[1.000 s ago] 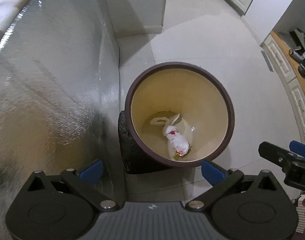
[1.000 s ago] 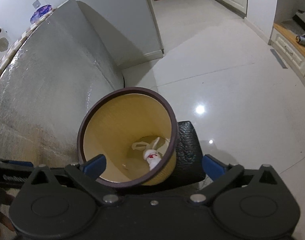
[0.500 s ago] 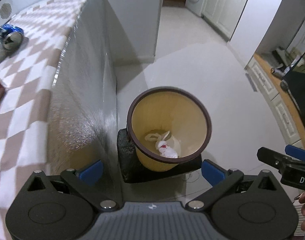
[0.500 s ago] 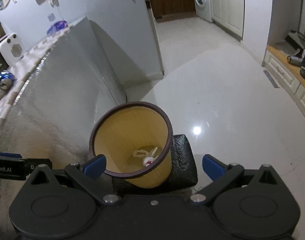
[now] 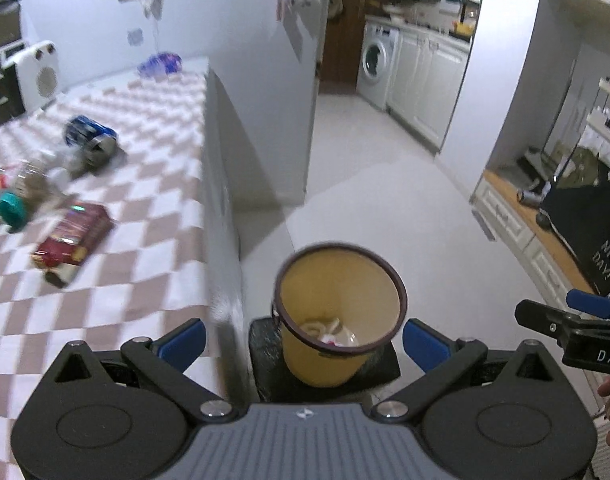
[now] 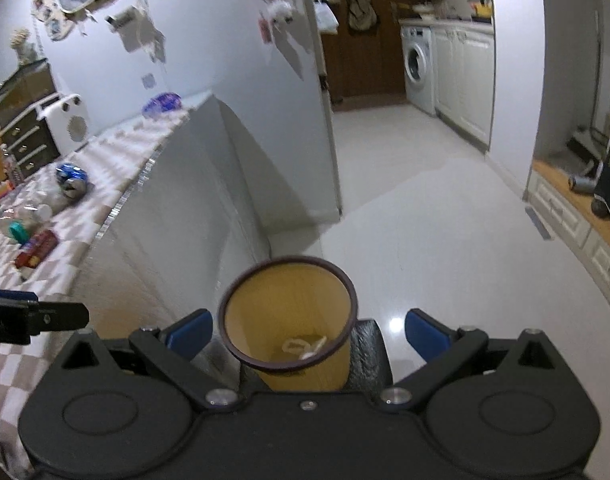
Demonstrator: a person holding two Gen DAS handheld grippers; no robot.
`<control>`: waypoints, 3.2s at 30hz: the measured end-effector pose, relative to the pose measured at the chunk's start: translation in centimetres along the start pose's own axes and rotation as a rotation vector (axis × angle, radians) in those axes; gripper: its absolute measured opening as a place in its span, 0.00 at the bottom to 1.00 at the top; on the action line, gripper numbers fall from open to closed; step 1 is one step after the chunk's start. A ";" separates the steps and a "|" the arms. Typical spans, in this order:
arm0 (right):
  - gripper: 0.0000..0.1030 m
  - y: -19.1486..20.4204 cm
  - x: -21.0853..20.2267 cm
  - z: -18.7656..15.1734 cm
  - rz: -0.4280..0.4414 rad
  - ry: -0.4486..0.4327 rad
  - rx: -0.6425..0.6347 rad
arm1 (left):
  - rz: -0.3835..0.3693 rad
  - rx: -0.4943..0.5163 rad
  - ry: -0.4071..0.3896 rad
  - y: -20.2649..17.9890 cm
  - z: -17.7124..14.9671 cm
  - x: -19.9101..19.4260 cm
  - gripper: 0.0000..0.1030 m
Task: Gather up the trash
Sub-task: 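Move the left tool to the clear bag while the right tool approaches the red snack box, then close the left tool on the clear bag while the right tool grasps the red snack box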
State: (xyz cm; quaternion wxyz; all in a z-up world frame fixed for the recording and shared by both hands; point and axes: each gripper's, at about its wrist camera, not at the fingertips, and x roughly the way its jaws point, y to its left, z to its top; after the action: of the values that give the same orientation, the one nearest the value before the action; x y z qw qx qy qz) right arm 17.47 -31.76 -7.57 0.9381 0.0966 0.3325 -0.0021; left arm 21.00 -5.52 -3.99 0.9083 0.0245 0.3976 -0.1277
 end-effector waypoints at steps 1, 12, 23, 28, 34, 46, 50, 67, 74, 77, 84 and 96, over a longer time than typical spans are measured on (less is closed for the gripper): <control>1.00 0.4 -0.5 -0.1 0.005 -0.016 -0.004 | 0.003 -0.004 -0.016 0.5 -0.1 -0.7 1.00; 1.00 6.6 -3.6 -0.6 0.116 -0.140 -0.049 | 0.116 -0.110 -0.175 8.7 -1.9 -7.3 1.00; 1.00 15.0 -2.7 -0.7 0.224 -0.170 -0.158 | 0.333 -0.200 -0.258 19.3 -4.9 -10.2 1.00; 1.00 18.4 -1.8 -1.0 0.236 -0.182 -0.186 | 0.444 -0.219 -0.278 23.7 -6.5 -10.6 1.00; 1.00 22.2 -0.5 -1.1 0.308 -0.181 -0.193 | 0.460 -0.291 -0.280 29.4 -8.2 -10.1 1.00; 1.00 31.7 5.5 -0.1 0.405 -0.048 -0.258 | 0.528 -0.356 -0.274 36.4 -9.9 -8.0 1.00; 1.00 34.8 8.6 -0.1 0.335 -0.013 -0.293 | 0.529 -0.383 -0.251 37.8 -9.9 -7.1 1.00; 1.00 30.4 14.6 3.1 0.073 -0.016 -0.135 | 0.454 -0.389 -0.213 39.1 -8.3 -3.6 1.00; 1.00 29.7 13.2 4.3 0.185 -0.050 -0.052 | 0.491 -0.364 -0.184 38.6 -8.2 -3.2 1.00; 1.00 32.2 13.2 4.2 0.234 -0.051 -0.082 | 0.493 -0.375 -0.195 38.6 -8.4 -3.5 0.98; 1.00 37.0 15.4 3.6 0.231 0.018 -0.007 | 0.475 -0.411 -0.269 38.7 -9.2 -4.5 0.78; 0.90 38.4 17.6 2.2 0.142 -0.026 -0.008 | 0.339 -0.522 -0.393 39.6 -10.9 -5.7 0.74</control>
State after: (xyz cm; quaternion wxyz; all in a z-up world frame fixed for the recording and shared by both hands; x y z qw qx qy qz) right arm 35.13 6.53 -9.98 0.9406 0.1162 0.3126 0.0644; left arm 19.46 35.57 -9.51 0.9512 -0.1675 0.2252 0.1281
